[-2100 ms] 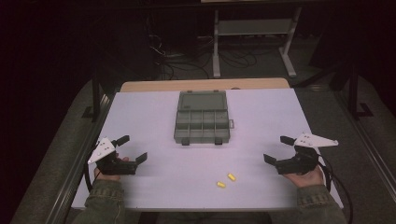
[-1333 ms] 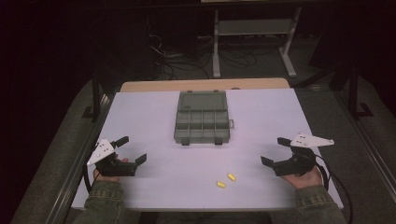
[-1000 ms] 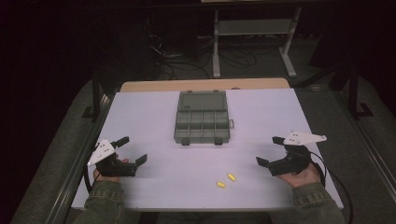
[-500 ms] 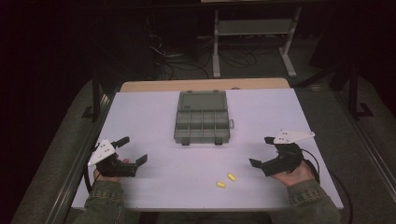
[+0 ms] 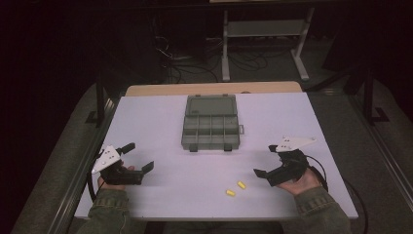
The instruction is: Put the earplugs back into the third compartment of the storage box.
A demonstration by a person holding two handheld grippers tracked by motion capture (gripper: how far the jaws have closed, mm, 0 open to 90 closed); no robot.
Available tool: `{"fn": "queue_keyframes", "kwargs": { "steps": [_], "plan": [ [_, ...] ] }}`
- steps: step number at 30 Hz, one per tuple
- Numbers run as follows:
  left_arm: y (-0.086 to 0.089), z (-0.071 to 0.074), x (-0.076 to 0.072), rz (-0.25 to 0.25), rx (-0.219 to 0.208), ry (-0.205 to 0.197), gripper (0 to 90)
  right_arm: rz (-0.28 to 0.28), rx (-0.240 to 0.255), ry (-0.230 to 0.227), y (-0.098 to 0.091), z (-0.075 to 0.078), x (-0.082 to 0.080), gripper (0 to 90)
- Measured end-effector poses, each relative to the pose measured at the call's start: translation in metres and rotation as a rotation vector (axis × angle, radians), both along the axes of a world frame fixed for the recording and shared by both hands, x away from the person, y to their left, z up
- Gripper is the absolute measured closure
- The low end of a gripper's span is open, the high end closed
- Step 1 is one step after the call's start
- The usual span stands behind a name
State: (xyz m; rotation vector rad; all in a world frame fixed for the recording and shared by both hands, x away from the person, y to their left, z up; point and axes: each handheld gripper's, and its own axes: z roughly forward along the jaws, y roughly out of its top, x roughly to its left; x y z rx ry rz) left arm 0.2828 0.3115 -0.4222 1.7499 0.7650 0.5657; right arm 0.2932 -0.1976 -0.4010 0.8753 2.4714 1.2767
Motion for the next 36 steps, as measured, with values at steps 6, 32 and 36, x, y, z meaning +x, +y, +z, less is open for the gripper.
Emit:
{"fn": "queue_keyframes", "kwargs": {
  "steps": [6,32,36],
  "plan": [
    [0.000,0.000,0.000,-0.002,-0.002,0.000,0.0,0.028,-0.022,0.017,0.010,-0.002,0.002,0.0],
    [-0.001,0.000,0.000,-0.010,0.001,0.000,0.0,0.189,-0.206,0.091,0.063,-0.021,-0.002,1.4],
    [-0.001,0.000,0.000,-0.010,0.000,0.000,0.0,0.227,-0.221,0.117,0.065,-0.022,-0.002,12.0]
  ]
}}
